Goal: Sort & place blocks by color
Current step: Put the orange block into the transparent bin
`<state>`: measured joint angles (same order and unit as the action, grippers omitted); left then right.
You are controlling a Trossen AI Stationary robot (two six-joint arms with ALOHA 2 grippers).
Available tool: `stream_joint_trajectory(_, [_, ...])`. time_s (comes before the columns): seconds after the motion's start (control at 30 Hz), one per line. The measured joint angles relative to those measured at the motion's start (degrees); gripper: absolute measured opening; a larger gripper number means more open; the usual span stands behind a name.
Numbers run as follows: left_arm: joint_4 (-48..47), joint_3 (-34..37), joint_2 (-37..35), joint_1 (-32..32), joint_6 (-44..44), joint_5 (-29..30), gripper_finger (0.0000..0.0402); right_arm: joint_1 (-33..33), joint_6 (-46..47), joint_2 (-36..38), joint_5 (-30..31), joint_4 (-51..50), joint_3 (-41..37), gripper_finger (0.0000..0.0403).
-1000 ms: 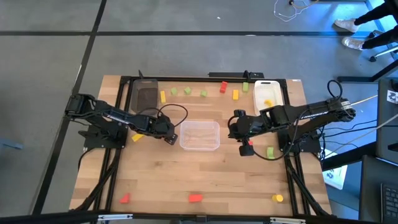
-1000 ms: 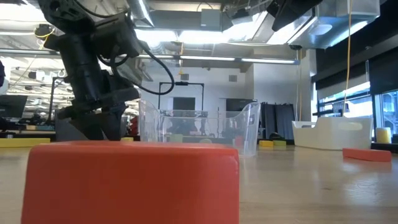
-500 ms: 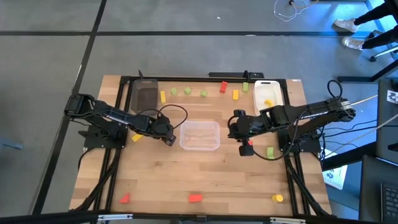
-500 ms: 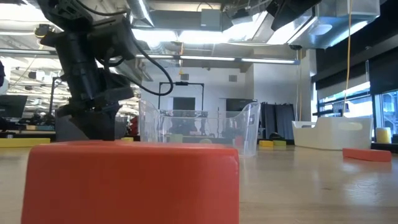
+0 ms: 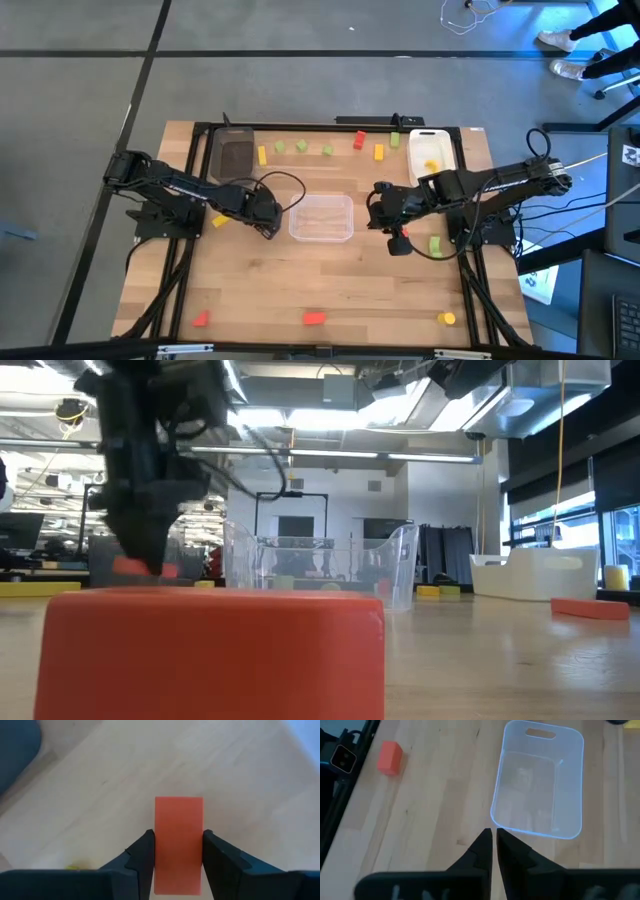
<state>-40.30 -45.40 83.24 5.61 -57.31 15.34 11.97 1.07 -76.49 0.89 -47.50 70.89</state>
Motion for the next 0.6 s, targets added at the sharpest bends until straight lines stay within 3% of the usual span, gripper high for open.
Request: stream_joint_trajectory(0.6, [-2.3,-18.9,-0.1,2.8,11.5,3.3,0.0137,0.0,-0.1,0.0,0.0,0.1,0.0,0.0026])
